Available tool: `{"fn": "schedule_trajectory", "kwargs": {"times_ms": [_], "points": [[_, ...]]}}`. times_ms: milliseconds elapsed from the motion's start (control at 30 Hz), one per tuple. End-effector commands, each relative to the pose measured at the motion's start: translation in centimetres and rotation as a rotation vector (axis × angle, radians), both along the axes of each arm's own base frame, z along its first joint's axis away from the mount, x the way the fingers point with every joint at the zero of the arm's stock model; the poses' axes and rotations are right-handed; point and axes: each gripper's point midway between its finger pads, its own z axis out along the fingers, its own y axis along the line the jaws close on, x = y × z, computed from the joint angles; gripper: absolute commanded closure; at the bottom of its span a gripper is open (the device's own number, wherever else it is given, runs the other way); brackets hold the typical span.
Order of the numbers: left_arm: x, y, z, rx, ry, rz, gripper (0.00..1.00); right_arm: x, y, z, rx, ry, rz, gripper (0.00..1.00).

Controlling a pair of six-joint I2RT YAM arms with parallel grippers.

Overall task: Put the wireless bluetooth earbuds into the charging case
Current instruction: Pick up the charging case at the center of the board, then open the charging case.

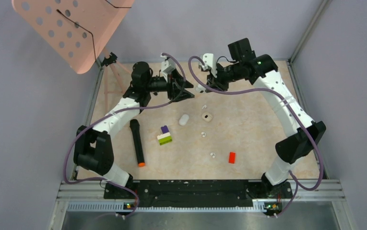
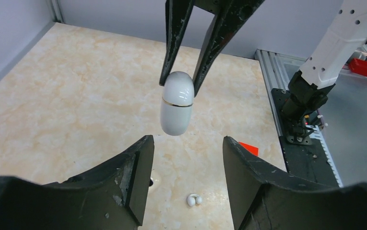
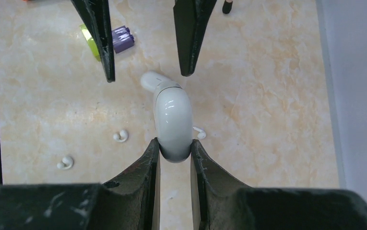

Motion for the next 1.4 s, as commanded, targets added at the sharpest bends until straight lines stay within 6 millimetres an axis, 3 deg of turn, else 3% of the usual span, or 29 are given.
{"fn": "schedule_trajectory", "kwargs": {"times_ms": [0,267,633,1133,1200,1367], "points": [[0.0,-0.4,2.1,-0.018,-0.119,0.031,0.40,-0.8,0.5,1.4,-0.029,-0.062,0.059,1.00],[0.1,-1.5,1.4,-0.020,-0.123,0.029,0.42,-0.8,1.2,2.2,-0.011,-0.058,0.055,1.00],[-0.9,-2.3,1.2,-0.043,-0.103,-0.037,0.57,-0.8,1.6,1.9,-0.015,-0.043,0.050,1.00],[-0.7,-2.8,0.0,-0.034,-0.086,-0.070,0.61,-0.5,1.9,2.4,0.000,-0.034,0.031,1.00],[-0.7,-2.9,-0.1,-0.034,-0.086,-0.075,0.66,-0.4,1.9,2.5,0.002,-0.034,0.029,1.00],[-0.7,-3.0,-0.2,-0.042,-0.080,-0.084,0.91,-0.4,2.0,2.5,0.008,-0.022,0.021,1.00]]}}
